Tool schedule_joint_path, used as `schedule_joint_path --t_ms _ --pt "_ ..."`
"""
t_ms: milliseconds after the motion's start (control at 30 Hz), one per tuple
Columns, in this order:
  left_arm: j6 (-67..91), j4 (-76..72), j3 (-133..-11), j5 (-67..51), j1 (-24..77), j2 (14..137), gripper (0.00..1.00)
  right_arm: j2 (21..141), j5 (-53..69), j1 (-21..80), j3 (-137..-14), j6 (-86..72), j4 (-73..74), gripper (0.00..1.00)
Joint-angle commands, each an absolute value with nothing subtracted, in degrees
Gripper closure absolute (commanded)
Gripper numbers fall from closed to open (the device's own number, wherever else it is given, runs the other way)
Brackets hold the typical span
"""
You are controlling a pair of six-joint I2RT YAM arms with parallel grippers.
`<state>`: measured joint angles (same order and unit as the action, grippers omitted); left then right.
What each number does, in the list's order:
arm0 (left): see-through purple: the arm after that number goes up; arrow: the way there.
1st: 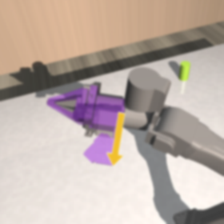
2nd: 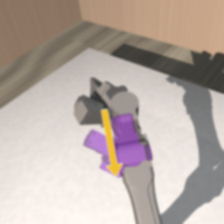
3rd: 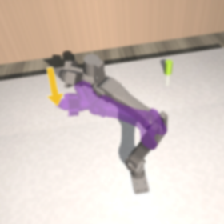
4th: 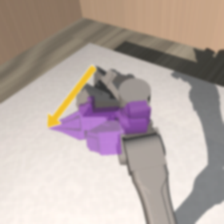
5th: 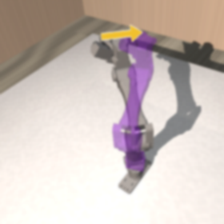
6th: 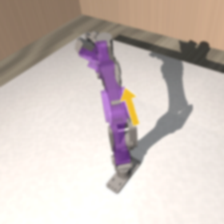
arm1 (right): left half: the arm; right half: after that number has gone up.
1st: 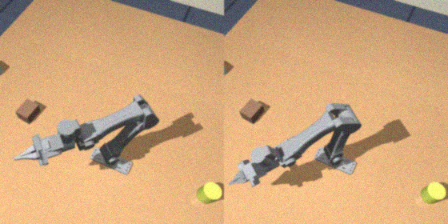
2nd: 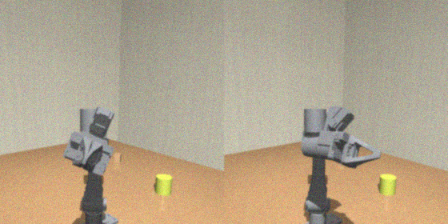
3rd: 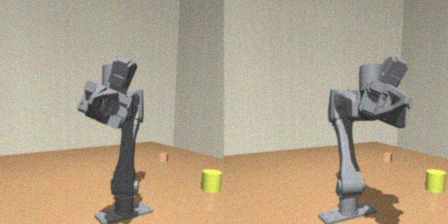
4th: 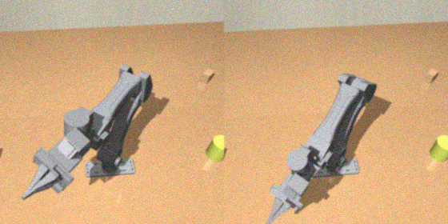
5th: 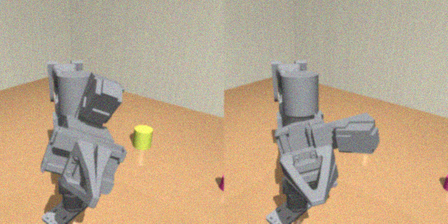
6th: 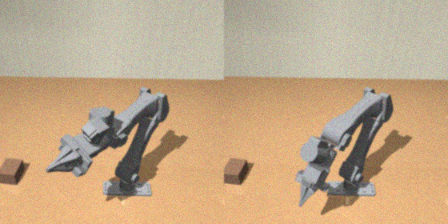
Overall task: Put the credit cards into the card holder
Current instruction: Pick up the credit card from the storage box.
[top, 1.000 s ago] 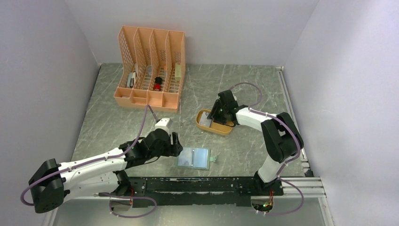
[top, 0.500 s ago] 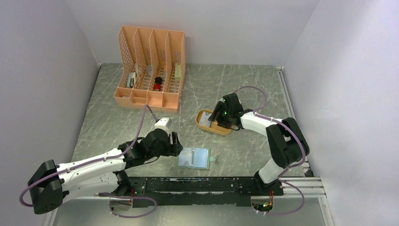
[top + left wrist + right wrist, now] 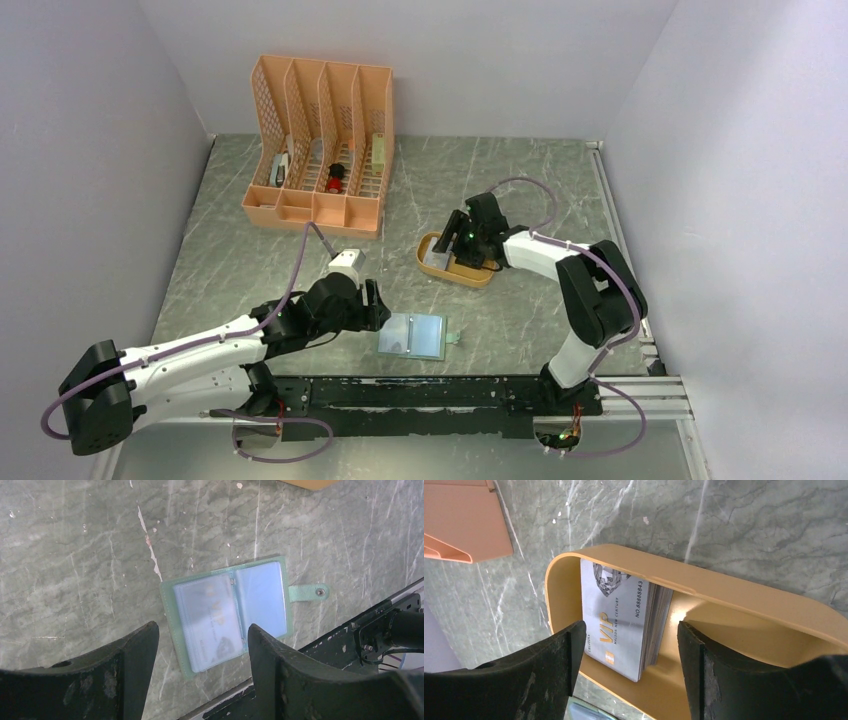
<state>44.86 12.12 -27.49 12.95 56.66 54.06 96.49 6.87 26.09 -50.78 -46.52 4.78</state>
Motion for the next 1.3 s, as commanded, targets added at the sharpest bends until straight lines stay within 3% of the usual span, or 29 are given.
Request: schedule_joint_path --t_ms 0,333,833,1267 --pt "45.0 10.3 -27.9 12.5 56.3 53.9 0.3 99.5 5.4 27.0 -51.7 -43.4 9.7 0.3" --pt "45.0 10.3 -28.0 12.6 56.3 54.4 0.3 99.1 4.2 26.6 -49.4 -41.7 10.2 0.64" --pt "44.9 10.3 -28.6 12.9 56.3 55.2 0.3 94.4 9.8 22.8 -43.1 -43.0 3.6 0.86" --pt "43.2 9.4 -31.6 14.0 56.0 58.7 0.29 92.3 15.5 19.0 -39.8 -42.9 -1.4 0.92"
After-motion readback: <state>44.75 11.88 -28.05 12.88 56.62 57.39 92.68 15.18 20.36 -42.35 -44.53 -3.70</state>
